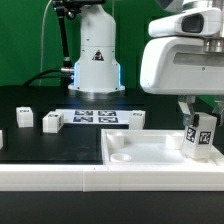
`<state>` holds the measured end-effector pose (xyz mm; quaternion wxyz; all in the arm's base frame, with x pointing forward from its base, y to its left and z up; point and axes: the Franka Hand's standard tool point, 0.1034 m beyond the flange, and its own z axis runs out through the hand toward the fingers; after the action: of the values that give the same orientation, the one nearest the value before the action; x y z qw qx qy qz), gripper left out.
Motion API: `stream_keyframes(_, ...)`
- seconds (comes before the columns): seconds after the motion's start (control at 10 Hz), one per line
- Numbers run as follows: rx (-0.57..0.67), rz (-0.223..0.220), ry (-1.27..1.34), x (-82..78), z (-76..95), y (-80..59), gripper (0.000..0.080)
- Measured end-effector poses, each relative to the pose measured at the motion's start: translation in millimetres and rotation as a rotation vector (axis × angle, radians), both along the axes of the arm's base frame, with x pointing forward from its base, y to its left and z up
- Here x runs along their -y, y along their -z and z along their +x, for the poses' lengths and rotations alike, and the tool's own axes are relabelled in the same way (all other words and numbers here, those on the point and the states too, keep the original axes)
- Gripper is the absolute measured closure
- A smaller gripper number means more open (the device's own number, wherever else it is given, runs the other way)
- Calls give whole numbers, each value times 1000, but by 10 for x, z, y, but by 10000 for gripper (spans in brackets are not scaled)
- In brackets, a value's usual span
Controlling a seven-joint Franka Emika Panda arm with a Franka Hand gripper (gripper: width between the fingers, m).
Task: Assemble one leg
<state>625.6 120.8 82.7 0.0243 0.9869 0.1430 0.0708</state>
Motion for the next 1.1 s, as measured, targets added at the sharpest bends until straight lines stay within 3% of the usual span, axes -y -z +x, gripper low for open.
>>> stream_keyframes(1.1, 14, 153, 928, 58, 11, 26, 506)
